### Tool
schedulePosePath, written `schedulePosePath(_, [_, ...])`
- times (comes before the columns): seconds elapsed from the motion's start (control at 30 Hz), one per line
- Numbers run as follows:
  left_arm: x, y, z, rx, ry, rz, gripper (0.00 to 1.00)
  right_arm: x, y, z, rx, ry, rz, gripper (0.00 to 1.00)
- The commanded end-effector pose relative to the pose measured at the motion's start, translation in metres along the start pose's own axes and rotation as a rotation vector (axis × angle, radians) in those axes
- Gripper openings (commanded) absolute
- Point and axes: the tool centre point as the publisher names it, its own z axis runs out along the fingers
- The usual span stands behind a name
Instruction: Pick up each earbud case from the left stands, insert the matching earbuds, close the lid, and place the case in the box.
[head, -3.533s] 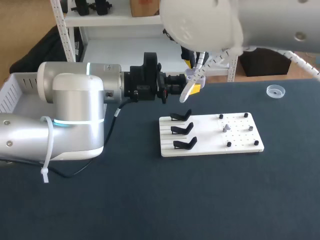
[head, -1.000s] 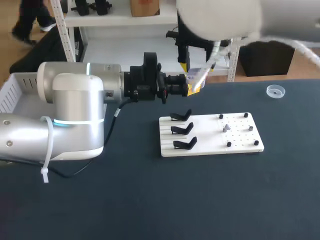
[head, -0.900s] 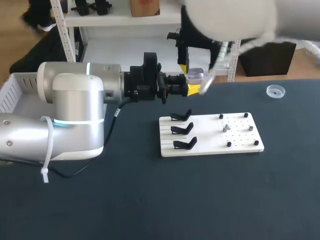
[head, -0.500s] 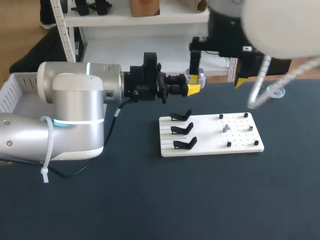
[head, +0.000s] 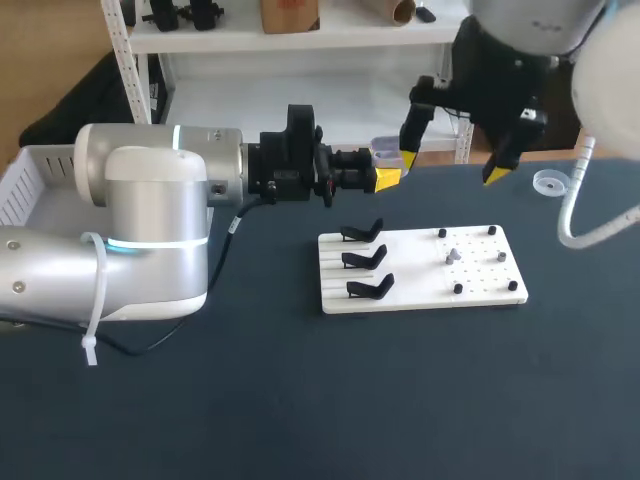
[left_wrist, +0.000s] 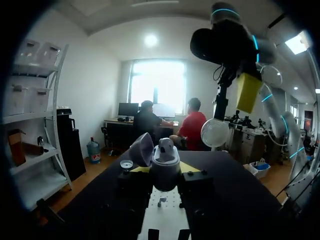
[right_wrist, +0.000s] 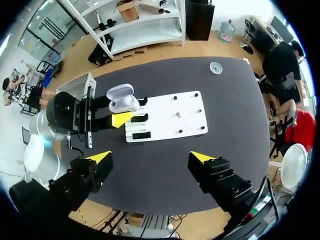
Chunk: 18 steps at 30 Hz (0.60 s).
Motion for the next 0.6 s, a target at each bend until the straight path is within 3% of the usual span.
schedulePosePath(0.03, [0.001,-0.001,0.0,-0.006,-0.003,0.001,0.0,0.002,-0.005,0.008,-0.049,-0.07,0.061,1.0])
schedulePosePath(0.27, [0.001,-0.001,0.0,-0.006,-0.003,0.001,0.0,0.004,-0.035,0.063,-0.057,-0.09,0.217,1.0])
schedulePosePath(0.37, [0.001,-0.001,0.0,-0.006,-0.003,0.001,0.0,0.006,-0.045,0.078,-0.105,-0.081,0.282,1.0])
schedulePosePath(0.6, [0.001,-0.001,0.0,-0.006,-0.003,0.001,0.0,0.007,-0.058,0.117,-0.124,-0.039,0.283,1.0])
